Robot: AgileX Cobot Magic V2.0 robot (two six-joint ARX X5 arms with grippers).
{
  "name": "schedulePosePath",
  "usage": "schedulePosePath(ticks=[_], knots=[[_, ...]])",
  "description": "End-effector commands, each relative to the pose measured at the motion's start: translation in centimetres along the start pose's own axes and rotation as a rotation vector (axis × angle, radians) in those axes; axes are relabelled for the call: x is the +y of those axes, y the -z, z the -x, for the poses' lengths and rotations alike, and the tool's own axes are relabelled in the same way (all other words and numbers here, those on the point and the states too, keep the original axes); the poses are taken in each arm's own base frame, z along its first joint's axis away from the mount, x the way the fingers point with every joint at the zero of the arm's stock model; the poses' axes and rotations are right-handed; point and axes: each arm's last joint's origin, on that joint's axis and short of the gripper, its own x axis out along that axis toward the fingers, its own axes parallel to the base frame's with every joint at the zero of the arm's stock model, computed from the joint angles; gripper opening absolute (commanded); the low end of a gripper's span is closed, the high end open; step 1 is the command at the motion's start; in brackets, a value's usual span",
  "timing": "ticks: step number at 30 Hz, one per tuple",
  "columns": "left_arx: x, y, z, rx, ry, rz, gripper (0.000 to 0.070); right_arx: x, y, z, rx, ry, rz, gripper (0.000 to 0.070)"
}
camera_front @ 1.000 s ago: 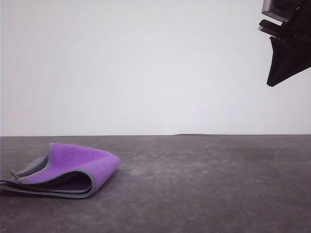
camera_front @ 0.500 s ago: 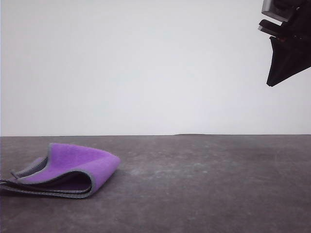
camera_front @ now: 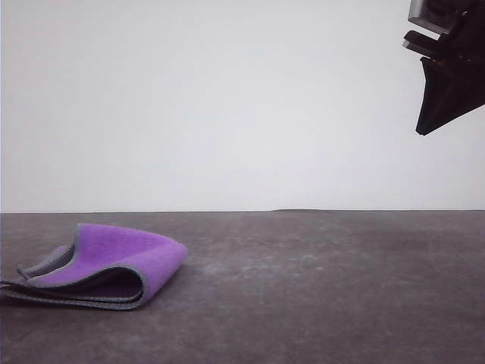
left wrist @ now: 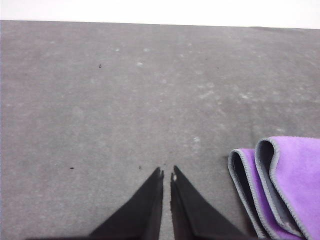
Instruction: Fold clothes
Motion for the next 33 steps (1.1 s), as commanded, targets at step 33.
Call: schedulePosePath(ticks=[33], knots=[[0.0, 0.7, -0.2, 0.028, -0.005, 0.006, 0.0017, 1.8, 15.6, 8.4, -0.585, 0.232, 0.23, 0.0007]])
